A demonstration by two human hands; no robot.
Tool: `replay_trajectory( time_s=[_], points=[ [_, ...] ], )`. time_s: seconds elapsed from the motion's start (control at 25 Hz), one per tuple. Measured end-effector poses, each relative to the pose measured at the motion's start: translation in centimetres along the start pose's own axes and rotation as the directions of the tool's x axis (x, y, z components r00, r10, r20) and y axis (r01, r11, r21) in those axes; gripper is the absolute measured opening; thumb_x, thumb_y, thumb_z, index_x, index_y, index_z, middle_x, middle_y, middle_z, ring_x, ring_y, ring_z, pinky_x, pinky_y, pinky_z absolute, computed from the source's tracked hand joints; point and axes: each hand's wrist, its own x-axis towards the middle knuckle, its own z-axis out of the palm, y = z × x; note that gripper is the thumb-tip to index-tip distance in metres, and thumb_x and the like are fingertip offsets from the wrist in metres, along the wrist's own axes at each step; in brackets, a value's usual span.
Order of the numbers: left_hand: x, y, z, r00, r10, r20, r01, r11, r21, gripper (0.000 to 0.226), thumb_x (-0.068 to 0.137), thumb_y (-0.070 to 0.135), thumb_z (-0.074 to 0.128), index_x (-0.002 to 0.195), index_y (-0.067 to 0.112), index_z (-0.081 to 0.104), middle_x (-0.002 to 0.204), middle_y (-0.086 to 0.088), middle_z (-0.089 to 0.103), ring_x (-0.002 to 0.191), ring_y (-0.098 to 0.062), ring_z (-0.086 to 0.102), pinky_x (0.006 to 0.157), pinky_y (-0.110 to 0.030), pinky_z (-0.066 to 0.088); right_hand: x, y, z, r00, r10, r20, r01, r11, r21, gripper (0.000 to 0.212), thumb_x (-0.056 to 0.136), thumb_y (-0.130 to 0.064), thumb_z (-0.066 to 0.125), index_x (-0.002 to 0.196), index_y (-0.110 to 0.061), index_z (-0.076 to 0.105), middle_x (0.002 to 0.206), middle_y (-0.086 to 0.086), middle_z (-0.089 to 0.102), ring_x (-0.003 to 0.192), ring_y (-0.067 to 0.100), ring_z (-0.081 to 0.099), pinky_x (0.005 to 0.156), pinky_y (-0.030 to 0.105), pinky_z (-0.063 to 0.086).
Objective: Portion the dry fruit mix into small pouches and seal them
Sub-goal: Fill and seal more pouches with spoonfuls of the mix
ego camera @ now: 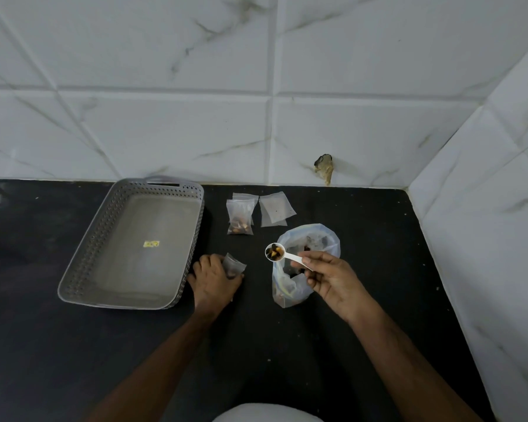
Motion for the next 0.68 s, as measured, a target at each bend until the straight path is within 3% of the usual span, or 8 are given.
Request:
replay_trajectory(
  time_s=[0.2, 0.36, 0.52, 0.68],
  points=[
    [-0.5, -0.7, 0.2, 0.986, 0.157, -0.054, -0.166, 0.955, -0.245, 0.044, 0.094, 0.040, 0.066, 0.129, 0.021, 0.046, 0.125, -0.001, 0.058, 0.118, -0.019, 0.053, 0.104, -0.043, 0.032, -0.3, -0.3, 1.2, 0.998, -0.055, 0.020, 0.056, 0.997, -0.045, 0.018, 0.091, 0.000, 0.067, 0.107, -0.002, 0.075, 0.094, 0.014, 0.076, 0.070, 0.011, 0.060, 0.066, 0.022, 0.050],
    [-1.3, -1.0, -0.4, 0.974, 0.201, 0.102, -0.127, 0.863, -0.489, 0.046, 0.096, 0.035, 0.066, 0.131, 0.036, 0.037, 0.137, 0.007, 0.050, 0.127, -0.022, 0.044, 0.098, -0.035, 0.043, -0.4, 0.0, 2.5, 0.994, -0.091, 0.063, 0.097, 0.991, -0.097, 0.018, 0.094, -0.001, 0.064, 0.110, -0.002, 0.073, 0.101, 0.019, 0.076, 0.072, 0.011, 0.061, 0.066, 0.022, 0.050],
    [-2.2, -0.3, -1.5, 0.939, 0.344, -0.015, -0.288, 0.760, -0.583, 0.051, 0.094, 0.030, 0.068, 0.128, 0.048, 0.033, 0.131, 0.017, 0.048, 0.122, -0.015, 0.052, 0.099, -0.044, 0.053, -0.8, -0.5, 3.3, 0.989, -0.140, 0.056, 0.148, 0.973, -0.175, 0.017, 0.095, 0.000, 0.063, 0.108, -0.001, 0.073, 0.100, 0.019, 0.076, 0.071, 0.011, 0.059, 0.065, 0.021, 0.050],
    [-3.1, 2.0, -3.5, 0.908, 0.410, -0.088, -0.347, 0.616, -0.708, 0.057, 0.094, 0.017, 0.069, 0.133, 0.042, 0.035, 0.131, 0.024, 0.053, 0.127, -0.006, 0.055, 0.104, -0.038, 0.051, -1.8, -2.3, 3.7, 0.955, -0.283, 0.088, 0.297, 0.895, -0.332, 0.016, 0.093, -0.001, 0.066, 0.106, -0.004, 0.075, 0.093, 0.011, 0.077, 0.071, 0.012, 0.059, 0.065, 0.023, 0.050]
  ],
)
